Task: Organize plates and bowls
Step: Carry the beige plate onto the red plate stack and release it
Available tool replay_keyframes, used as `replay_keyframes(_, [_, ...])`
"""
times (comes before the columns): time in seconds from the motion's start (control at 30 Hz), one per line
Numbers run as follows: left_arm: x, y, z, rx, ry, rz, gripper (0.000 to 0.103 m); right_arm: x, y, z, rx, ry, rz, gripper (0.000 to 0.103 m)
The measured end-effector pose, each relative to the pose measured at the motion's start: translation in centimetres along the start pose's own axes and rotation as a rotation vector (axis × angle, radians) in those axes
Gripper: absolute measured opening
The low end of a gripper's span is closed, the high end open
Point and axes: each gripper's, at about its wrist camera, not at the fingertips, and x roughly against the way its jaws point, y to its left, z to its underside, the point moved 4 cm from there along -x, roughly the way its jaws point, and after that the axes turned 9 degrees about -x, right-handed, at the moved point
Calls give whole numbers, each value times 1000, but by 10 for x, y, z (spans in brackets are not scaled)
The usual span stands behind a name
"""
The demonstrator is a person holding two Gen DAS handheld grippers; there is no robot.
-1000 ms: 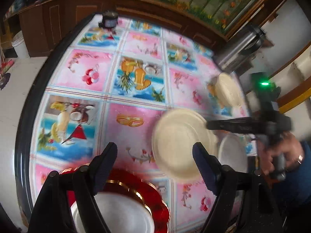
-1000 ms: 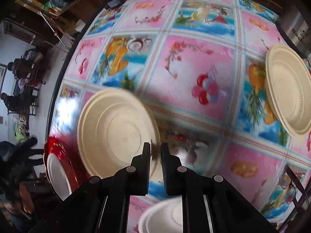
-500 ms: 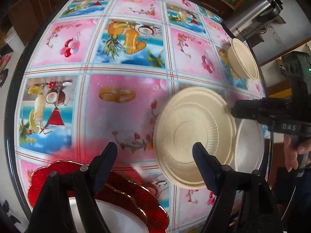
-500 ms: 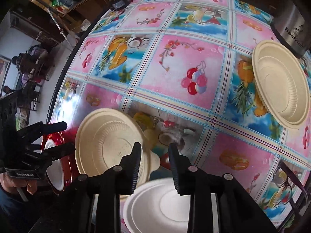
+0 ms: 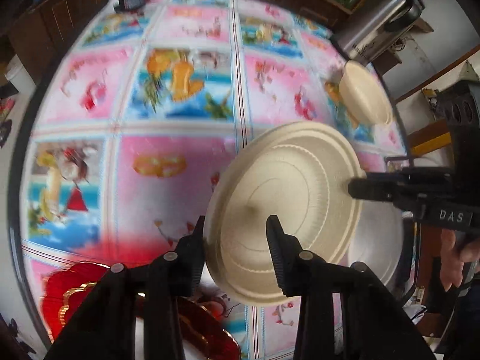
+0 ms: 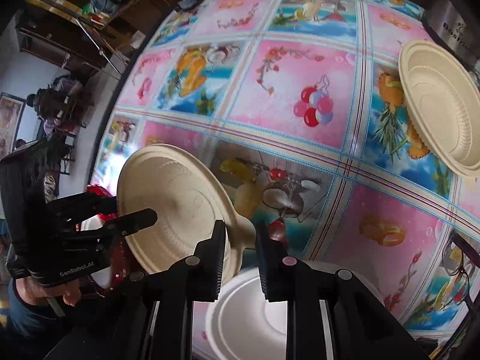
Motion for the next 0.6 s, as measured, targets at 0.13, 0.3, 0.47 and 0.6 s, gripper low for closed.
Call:
replay_keyframes(0.13, [33, 2, -3, -7, -52, -23, 42, 25, 19, 4, 5, -54, -42, 20])
replay_keyframes(0.3, [73, 9, 16, 4, -106, -53, 45, 49, 54, 17, 36, -90, -106, 20])
replay_keyframes(0.47, [96, 27, 56, 53, -112, -81, 46, 51, 90, 36, 67, -71, -178, 20])
replay_keyframes(0.6, [107, 47, 96, 122, -105, -106, 50, 31, 121, 61, 108, -9, -219, 20])
